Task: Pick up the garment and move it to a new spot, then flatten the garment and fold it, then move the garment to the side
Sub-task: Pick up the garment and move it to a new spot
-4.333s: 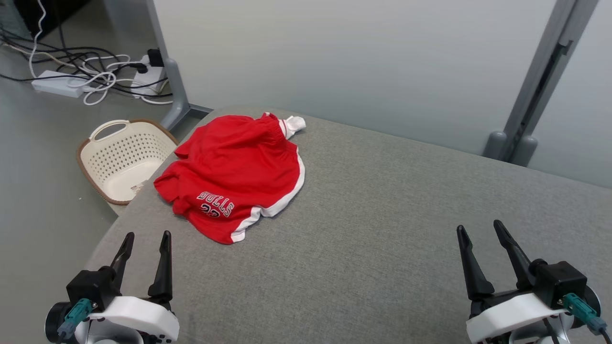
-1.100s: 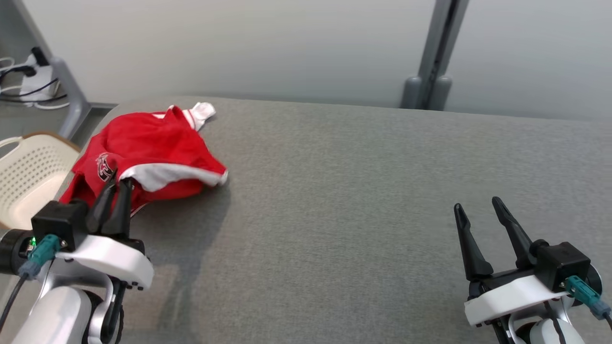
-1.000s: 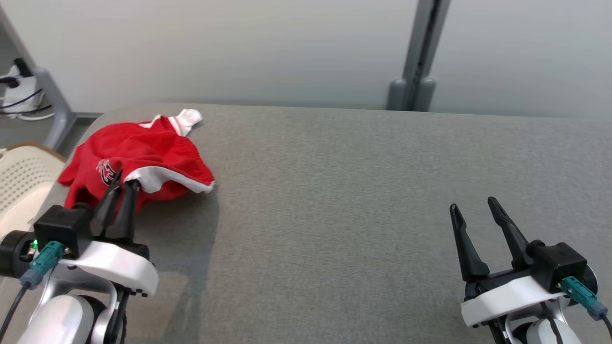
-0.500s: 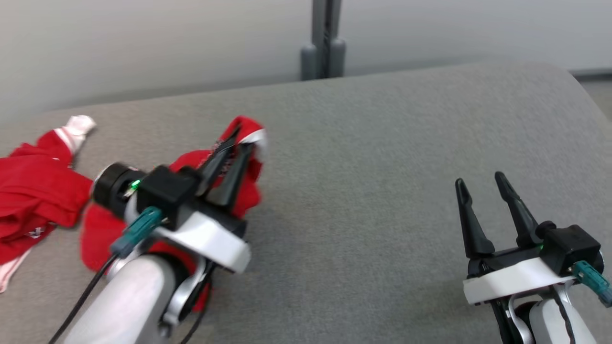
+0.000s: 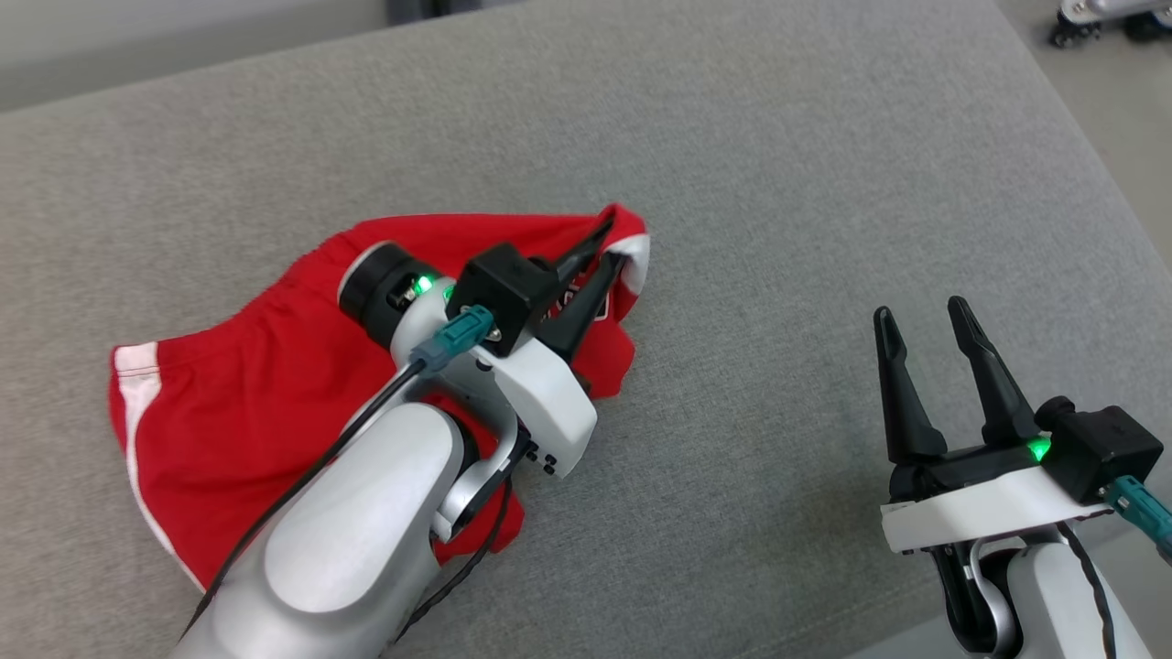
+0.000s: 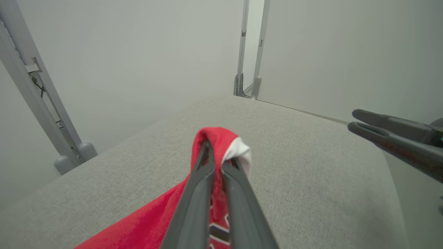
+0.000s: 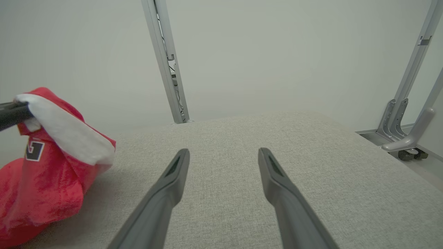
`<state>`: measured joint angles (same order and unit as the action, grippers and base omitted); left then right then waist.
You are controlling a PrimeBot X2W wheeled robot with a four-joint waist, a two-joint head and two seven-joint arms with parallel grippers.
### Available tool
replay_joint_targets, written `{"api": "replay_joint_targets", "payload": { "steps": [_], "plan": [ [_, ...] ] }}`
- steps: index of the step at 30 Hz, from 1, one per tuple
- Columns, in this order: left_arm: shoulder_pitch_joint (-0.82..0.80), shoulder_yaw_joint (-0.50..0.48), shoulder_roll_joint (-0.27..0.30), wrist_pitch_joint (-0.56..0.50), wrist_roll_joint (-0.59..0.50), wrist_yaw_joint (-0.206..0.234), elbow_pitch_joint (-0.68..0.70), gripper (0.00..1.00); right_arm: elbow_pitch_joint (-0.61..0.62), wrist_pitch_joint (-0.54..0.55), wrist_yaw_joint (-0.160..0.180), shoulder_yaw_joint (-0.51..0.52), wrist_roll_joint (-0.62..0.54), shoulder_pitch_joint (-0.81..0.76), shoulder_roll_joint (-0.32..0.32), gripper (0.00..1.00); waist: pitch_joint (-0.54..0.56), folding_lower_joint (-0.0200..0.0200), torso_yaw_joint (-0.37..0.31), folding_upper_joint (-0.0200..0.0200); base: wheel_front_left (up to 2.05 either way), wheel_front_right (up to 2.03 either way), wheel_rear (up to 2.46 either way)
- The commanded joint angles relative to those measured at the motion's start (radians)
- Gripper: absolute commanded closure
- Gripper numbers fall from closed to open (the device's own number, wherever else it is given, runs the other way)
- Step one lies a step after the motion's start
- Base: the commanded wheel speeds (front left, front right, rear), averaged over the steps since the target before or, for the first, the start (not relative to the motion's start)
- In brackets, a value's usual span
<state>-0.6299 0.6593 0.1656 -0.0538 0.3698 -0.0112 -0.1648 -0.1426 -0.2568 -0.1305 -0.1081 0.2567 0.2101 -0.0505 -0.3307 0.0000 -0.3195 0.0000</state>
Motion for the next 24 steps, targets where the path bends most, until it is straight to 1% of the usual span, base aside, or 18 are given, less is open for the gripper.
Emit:
{"api": "replay_joint_targets", "payload": {
  "steps": [1, 5, 6, 7, 8, 12, 15, 19, 20, 24],
  "plan": [
    [-0.019, 0.010, -0.001, -0.006, 0.004, -0.014, -0.055, 1.00, -0.002, -0.009, -0.001, -0.003, 0.015, 0.014, -0.001, 0.00, -0.050, 0.0000, -0.041, 0.0000, 0.00, 0.00, 0.00],
    [-0.028, 0.038, -0.018, -0.003, 0.011, -0.042, -0.162, 1.00, 0.000, -0.011, -0.001, 0.001, 0.026, 0.026, -0.002, 0.00, -0.066, 0.0000, -0.036, 0.0000, 0.00, 0.00, 0.00],
    [-0.028, 0.046, -0.023, -0.004, 0.016, -0.050, -0.181, 0.96, 0.002, -0.011, -0.001, 0.002, 0.026, 0.026, -0.001, 0.00, -0.067, 0.0000, -0.031, 0.0000, 0.00, 0.00, 0.00],
    [-0.026, 0.054, -0.028, -0.004, 0.022, -0.060, -0.195, 0.41, 0.004, -0.011, -0.001, 0.004, 0.027, 0.024, -0.001, 0.00, -0.065, 0.0000, -0.025, 0.0000, 0.00, 0.00, 0.00],
    [-0.025, 0.062, -0.032, -0.003, 0.026, -0.066, -0.205, 0.00, 0.005, -0.011, -0.001, 0.007, 0.027, 0.024, -0.002, 0.00, -0.063, 0.0000, -0.017, 0.0000, 0.00, 0.00, 0.00],
    [-0.006, 0.079, -0.037, 0.022, 0.038, -0.081, -0.226, 0.00, 0.002, -0.011, -0.001, 0.009, 0.013, 0.024, -0.002, 0.00, -0.035, 0.0000, 0.018, 0.0000, 0.00, 0.00, 0.00],
    [0.020, 0.067, -0.037, 0.063, 0.053, -0.073, -0.212, 0.00, -0.005, -0.011, -0.001, 0.013, 0.000, 0.020, -0.002, 0.00, -0.003, 0.0000, 0.049, 0.0000, 0.00, 0.00, 0.00],
    [0.077, 0.022, -0.024, 0.132, 0.081, -0.036, -0.180, 0.00, -0.019, -0.011, -0.001, 0.019, -0.012, 0.003, -0.003, 0.00, 0.051, 0.0000, 0.096, 0.0000, 0.00, 0.00, 0.00],
    [0.077, 0.022, -0.024, 0.132, 0.081, -0.036, -0.180, 0.00, -0.019, -0.011, -0.001, 0.019, -0.012, 0.003, -0.003, 0.00, 0.051, 0.0000, 0.096, 0.0000, 0.00, 0.00, 0.00],
    [0.141, -0.043, 0.002, 0.186, 0.116, 0.015, -0.146, 0.00, -0.026, -0.011, -0.001, 0.028, -0.029, -0.008, -0.003, 0.00, 0.094, 0.0000, 0.146, 0.0000, 0.00, 0.00, 0.00]
  ]
}}
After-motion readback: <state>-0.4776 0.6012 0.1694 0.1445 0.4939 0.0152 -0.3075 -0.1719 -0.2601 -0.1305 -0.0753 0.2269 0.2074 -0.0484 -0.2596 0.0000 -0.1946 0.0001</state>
